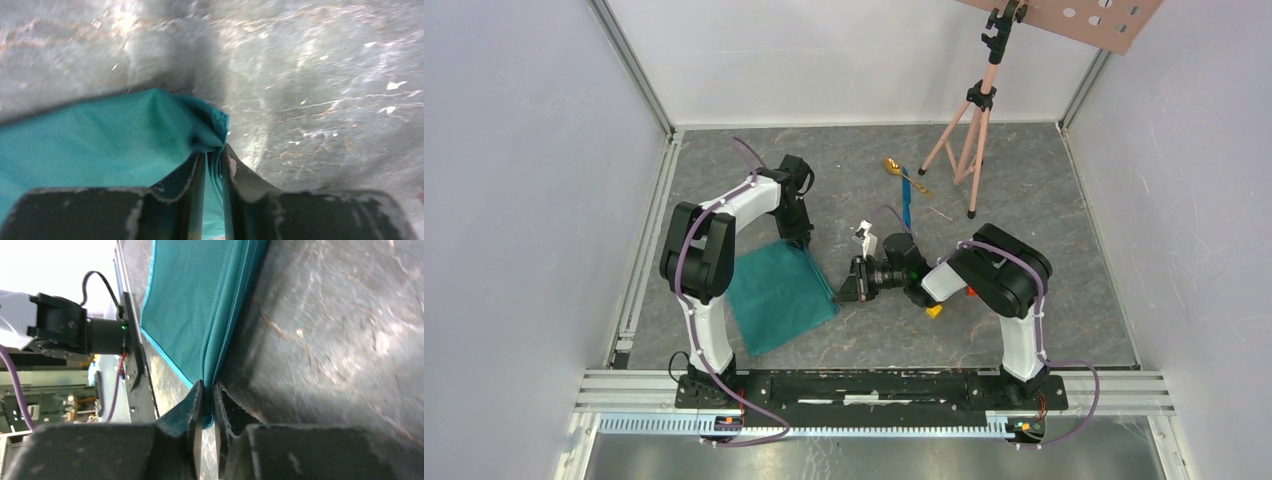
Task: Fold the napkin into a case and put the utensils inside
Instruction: Turn over the upper triangle folded napkin at the center of the board.
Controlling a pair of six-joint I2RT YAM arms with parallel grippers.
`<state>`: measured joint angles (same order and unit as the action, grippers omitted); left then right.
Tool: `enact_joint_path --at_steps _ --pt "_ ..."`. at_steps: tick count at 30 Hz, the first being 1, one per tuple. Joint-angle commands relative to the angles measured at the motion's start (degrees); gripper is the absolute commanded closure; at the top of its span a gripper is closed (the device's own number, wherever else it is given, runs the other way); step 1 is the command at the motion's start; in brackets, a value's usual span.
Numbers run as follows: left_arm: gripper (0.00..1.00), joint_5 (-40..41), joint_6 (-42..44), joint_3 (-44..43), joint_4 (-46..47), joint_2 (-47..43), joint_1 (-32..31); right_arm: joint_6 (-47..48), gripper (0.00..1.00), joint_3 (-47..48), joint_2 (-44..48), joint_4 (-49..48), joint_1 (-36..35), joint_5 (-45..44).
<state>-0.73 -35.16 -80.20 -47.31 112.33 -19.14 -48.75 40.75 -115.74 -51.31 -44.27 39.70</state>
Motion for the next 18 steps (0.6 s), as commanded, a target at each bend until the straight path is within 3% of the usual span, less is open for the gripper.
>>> enact_joint_path --at_steps 1,4,7,12,18 --pt "0.67 -1.8 4.7 -3.7 8.3 -1.3 0.0 14.1 0.74 -1.5 6.0 16.5 1.6 2.6" --pt "0.48 -3.7 6.7 -3.1 7.8 -5.1 -0.1 19.8 0.56 -0.8 9.1 24.5 3.0 0.8" --pt "0.39 -6.1 8.2 -2.2 5.9 -9.7 -0.1 20.1 0.42 -2.2 11.6 25.2 3.8 0.4" --pt "0.34 -7.1 9.9 3.8 3.9 -22.8 -0.1 23.4 0.34 0.0 12.8 30.9 2.7 -4.2" --pt "0.31 -8.8 7.1 16.3 4.1 -37.5 0.0 23.7 0.33 3.8 12.8 38.3 -2.6 -15.7"
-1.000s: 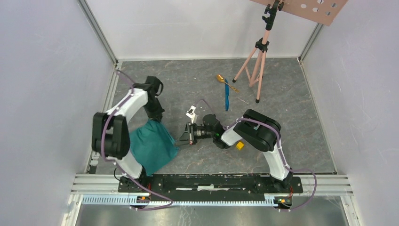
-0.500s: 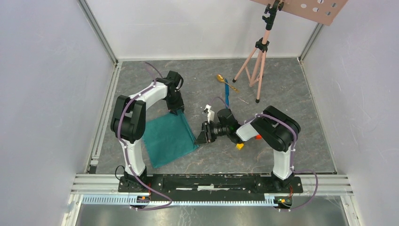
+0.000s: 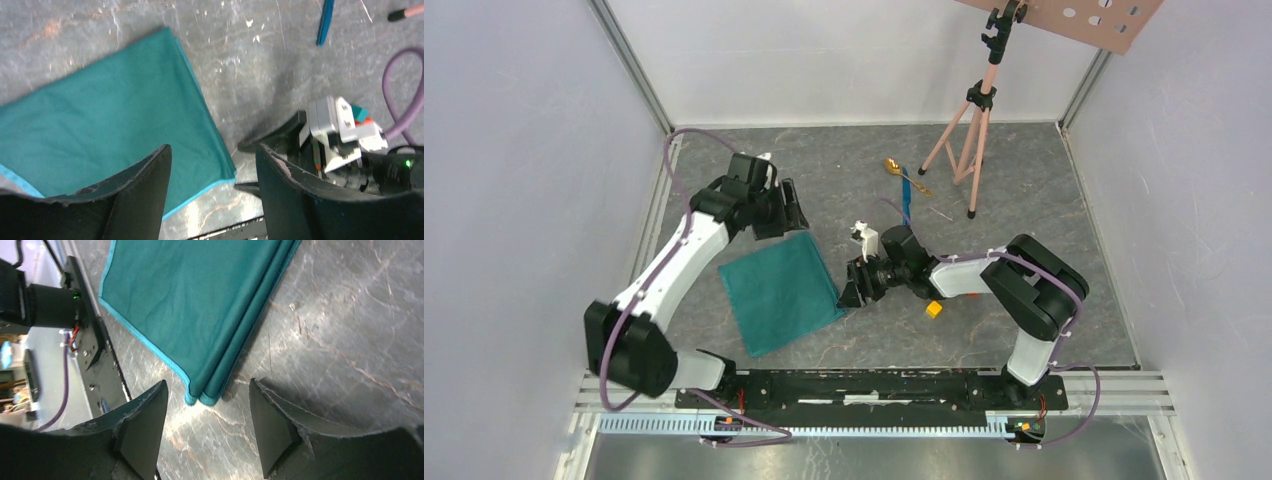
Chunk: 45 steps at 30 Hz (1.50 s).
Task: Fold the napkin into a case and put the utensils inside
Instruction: Move the lower triangle-folded napkin to the center of the board.
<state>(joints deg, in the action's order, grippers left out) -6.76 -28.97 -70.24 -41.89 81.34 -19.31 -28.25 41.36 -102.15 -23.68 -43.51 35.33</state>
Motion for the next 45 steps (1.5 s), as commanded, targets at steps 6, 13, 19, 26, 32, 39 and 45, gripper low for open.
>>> enact_joint_path --at_steps 6,13,19,26,32,39,45 --pt "0.29 0.1 -1.1 13.0 -4.0 -19.9 0.2 2.5 0.39 5.8 -2.7 15.5 -6.7 -18.2" --pt "0.28 0.9 -2.0 14.0 -5.9 -25.5 0.2 3.7 0.62 5.1 -3.2 15.6 -5.8 -19.6" --pt "0.28 -1.9 -2.2 13.7 -5.0 -24.3 0.2 3.7 0.82 3.8 -5.3 12.1 -4.1 -15.2" --pt "0.28 -3.2 -2.5 14.7 -3.3 -23.3 0.2 7.4 0.97 -1.5 -3.5 9.6 2.9 -10.9" --pt "0.28 -7.4 -4.6 17.4 3.3 -17.6 0.2 19.8 0.94 1.6 -0.9 22.2 9.5 -13.4" --pt "0.27 -7.7 -8.7 19.8 12.1 -10.4 1.3 22.4 0.50 6.0 7.3 30.6 10.0 -18.3" --pt "0.28 -6.6 -9.2 24.2 15.8 -5.6 6.3 19.9 0.47 8.1 12.8 31.9 8.6 -14.4"
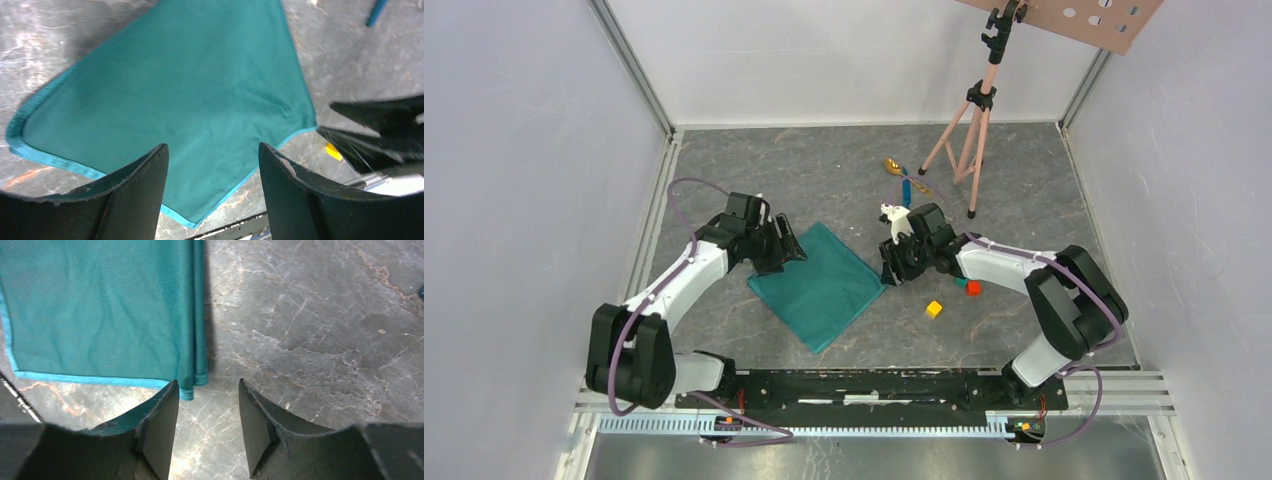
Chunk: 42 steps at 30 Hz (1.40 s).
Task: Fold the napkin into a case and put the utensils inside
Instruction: Move the lower triangle-folded napkin to the center of the board, then pick up the lower triangle-folded napkin from the center of the board.
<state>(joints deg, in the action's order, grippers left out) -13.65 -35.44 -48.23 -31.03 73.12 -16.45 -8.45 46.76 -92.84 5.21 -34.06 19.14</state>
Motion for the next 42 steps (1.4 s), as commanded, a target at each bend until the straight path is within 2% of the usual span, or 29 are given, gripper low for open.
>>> enact_joint_path --at_steps 1,5,9,21,28,30,33,36,38,42 --pt "0.28 0.5 -2.8 3.2 5.5 2.7 4.9 -1.2 0.51 2.3 3.2 1.4 -1.1 4.3" --pt "0.28 1.5 -2.2 6.6 6.7 2.2 9.7 -5.5 0.64 1.0 0.2 -4.2 -1.7 11.3" --pt "0.28 1.3 -1.2 7.6 7.0 3.5 12.2 -6.4 0.66 0.3 -1.3 -7.4 -1.8 12.1" --pt "0.28 9.4 -0.8 10.4 5.0 4.4 14.7 -3.3 0.73 -2.1 -5.8 -6.3 -1.5 -0.5" --pt "0.28 11.2 -2.1 12.3 6.0 5.5 15.0 -3.0 0.73 -2.2 -5.5 -6.0 -1.7 -1.6" --pt "0.28 10.3 -1.7 11.9 6.3 5.4 15.0 -2.2 0.70 -1.3 -4.3 -5.4 -2.2 -2.1" --pt "0.27 6.2 -2.1 10.5 5.8 2.1 14.9 0.1 0.60 2.4 -1.2 0.6 -4.5 -6.5" --pt "0.23 1.4 -3.0 8.4 4.1 -4.1 15.0 2.1 0.44 6.2 2.8 6.8 -8.9 -12.7" --pt "0.18 0.2 -1.3 4.4 -0.6 -8.0 15.0 2.8 0.35 7.8 4.2 10.0 -12.4 -17.3" --pt "0.12 7.3 4.7 -3.6 -10.4 -16.7 14.9 1.2 0.23 11.6 2.7 16.5 -21.0 -22.6"
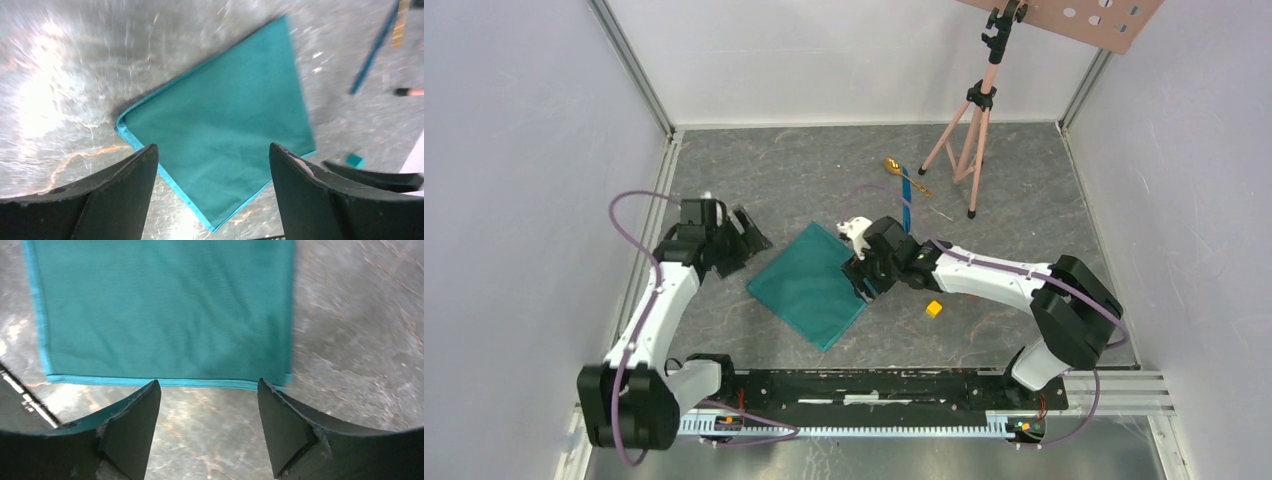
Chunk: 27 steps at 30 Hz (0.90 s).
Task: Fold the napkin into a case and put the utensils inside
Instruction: Pick up the lower triangle-folded napkin from the center of the board.
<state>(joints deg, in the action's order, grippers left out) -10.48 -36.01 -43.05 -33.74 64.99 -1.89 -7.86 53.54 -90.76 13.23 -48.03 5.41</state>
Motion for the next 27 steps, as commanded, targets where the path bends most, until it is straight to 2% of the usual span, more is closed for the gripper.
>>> enact_joint_path --at_steps 1,6,11,14,21,27 --pt "0.11 6.3 6.2 -10.4 -9.4 -10.9 0.4 -0.6 0.21 5.9 -0.3 9.5 -8.8 -8.3" --pt "0.09 15.4 5.5 -13.5 -13.8 -19.2 0.4 -6.2 0.19 14.4 -7.5 13.2 -17.8 -3.7" --pt "0.08 19.0 3.7 -11.8 -14.0 -29.1 0.4 -8.8 0.30 26.5 -17.9 21.8 -22.8 -3.8" --pt "0.08 20.5 3.7 -12.6 -14.6 -33.5 0.4 -9.1 0.39 30.1 -21.1 24.0 -23.9 -4.7" --pt "0.07 20.6 4.4 -13.6 -15.4 -35.5 0.4 -8.4 0.38 36.5 -27.9 28.7 -25.7 -7.6" --pt "0.07 19.6 4.2 -13.0 -15.4 -35.7 0.4 -7.9 0.38 36.1 -30.2 29.1 -26.0 -10.0"
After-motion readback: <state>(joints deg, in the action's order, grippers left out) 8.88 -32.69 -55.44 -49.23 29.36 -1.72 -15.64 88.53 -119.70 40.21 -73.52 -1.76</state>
